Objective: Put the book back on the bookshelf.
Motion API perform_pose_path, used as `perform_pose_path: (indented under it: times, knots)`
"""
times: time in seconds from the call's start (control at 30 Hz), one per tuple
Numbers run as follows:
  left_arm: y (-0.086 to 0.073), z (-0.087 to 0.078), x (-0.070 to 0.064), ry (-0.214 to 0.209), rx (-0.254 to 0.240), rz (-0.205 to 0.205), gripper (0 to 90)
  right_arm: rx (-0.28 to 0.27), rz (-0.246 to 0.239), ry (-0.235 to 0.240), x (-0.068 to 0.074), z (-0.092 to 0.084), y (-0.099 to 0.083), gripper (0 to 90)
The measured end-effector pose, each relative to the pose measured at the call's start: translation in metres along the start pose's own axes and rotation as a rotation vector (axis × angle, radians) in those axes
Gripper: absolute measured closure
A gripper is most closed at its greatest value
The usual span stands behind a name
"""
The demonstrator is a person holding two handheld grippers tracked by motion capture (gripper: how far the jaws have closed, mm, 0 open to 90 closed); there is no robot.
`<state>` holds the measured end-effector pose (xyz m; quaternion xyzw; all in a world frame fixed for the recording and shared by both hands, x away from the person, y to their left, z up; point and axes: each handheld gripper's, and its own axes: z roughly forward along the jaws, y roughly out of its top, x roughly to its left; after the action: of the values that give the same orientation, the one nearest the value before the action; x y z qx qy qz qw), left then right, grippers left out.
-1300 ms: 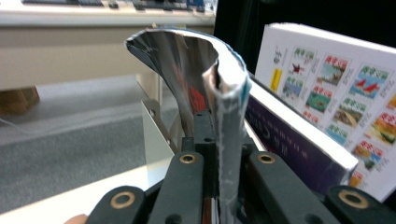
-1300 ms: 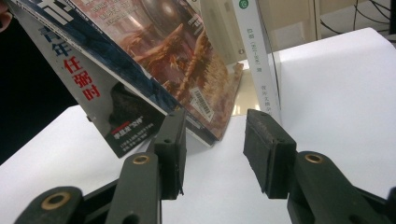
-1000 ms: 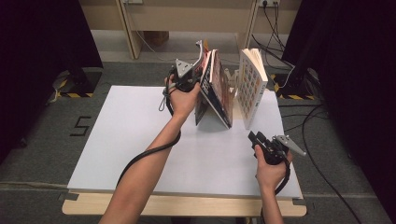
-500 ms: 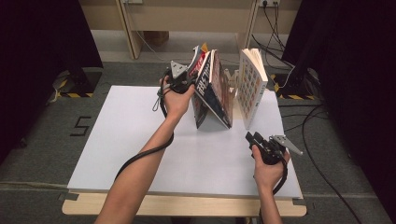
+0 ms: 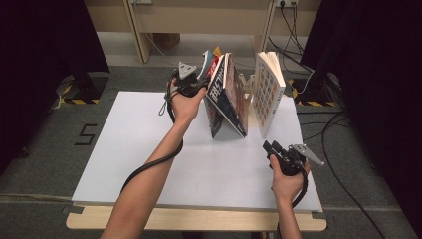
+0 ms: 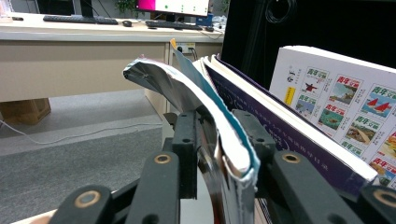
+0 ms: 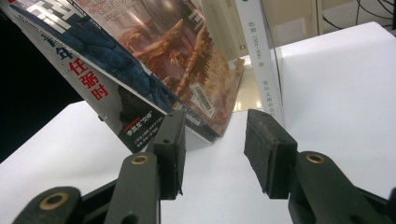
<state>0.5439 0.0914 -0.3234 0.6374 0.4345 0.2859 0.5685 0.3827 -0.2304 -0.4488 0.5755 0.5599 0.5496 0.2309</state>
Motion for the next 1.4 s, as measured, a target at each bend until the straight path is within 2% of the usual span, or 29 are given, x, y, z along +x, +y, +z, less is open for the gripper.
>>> perform_pose_path:
  times: [0.27, 0.53, 1.1, 1.23, 1.4]
  knots:
    - [-0.001, -0.004, 0.003, -0.013, 0.013, -0.021, 62.9, 0.006, -0.001, 0.001, 0.002, 0.001, 0.0, 58.7]
    - [0.0, -0.009, 0.006, -0.025, 0.015, -0.037, 56.7, 0.005, -0.031, -0.019, 0.003, 0.002, -0.001, 55.4]
    - [0.0, -0.022, 0.008, -0.043, 0.025, -0.028, 52.7, 0.014, -0.058, -0.018, 0.01, 0.005, -0.003, 53.8]
    - [-0.001, -0.026, 0.01, -0.043, 0.03, -0.021, 50.0, 0.018, -0.076, -0.018, 0.013, 0.007, -0.003, 52.6]
    - [0.0, -0.034, 0.015, -0.076, 0.032, 0.008, 43.9, 0.015, -0.12, -0.018, 0.019, 0.009, -0.001, 50.7]
